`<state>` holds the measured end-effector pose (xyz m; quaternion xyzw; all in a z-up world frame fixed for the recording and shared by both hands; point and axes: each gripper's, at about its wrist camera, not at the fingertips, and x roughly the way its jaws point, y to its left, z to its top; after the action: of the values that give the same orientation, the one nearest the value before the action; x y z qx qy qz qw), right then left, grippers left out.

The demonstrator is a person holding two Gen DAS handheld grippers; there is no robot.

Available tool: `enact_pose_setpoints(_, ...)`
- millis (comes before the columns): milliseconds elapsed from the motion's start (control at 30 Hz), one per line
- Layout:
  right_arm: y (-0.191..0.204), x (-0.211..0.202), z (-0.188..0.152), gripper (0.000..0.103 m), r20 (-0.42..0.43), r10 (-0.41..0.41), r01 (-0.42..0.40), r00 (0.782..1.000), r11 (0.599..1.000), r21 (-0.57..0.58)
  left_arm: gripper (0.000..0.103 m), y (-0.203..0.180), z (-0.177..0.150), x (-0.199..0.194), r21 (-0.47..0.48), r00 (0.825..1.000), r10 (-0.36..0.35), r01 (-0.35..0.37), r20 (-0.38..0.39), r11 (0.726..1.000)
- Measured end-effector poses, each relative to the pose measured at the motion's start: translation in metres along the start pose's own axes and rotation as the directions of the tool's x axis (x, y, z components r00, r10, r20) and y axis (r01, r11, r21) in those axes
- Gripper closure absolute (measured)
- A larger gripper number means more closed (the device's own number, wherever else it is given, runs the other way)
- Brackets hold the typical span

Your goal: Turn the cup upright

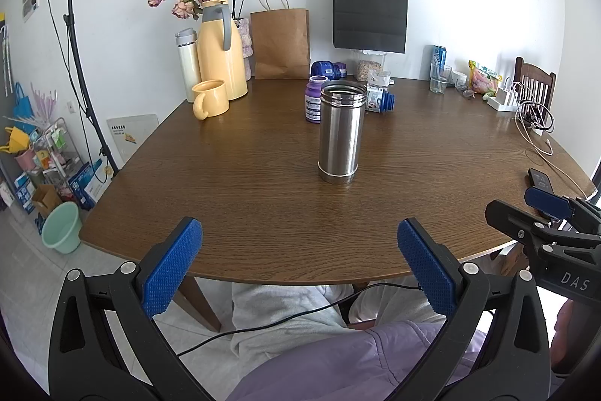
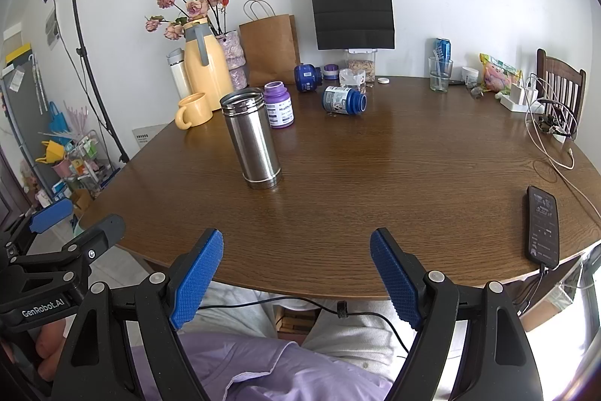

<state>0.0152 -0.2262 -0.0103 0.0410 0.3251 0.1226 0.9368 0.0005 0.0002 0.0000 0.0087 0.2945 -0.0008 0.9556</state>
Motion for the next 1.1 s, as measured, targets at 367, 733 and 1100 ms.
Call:
enact_pose_setpoints(367,-0.001,-0.001,0.003,0.019,0.002,0.001,-0.001,1.000,1.000,0.001,0.000,-0.001,-0.005,0.003,-0.003,1.000,-0.005,0.005,-0.004,1.000)
enact_pose_setpoints(733,-0.012,0.055,0.038,0.019,0.044,0.034,-0.034,0.998,0.999,0.007,0.000,-0.001,0.015,0.072,0.067,0.996,-0.092,0.091,0.017,0.994)
enact_pose_setpoints(1100,-0.039,0.131,0.125,0.019,0.041,0.010,-0.011,0.999,0.999,0.031,0.000,-0.049,0.078,0.126,0.188,0.975,-0.212,0.196,0.073,0.963)
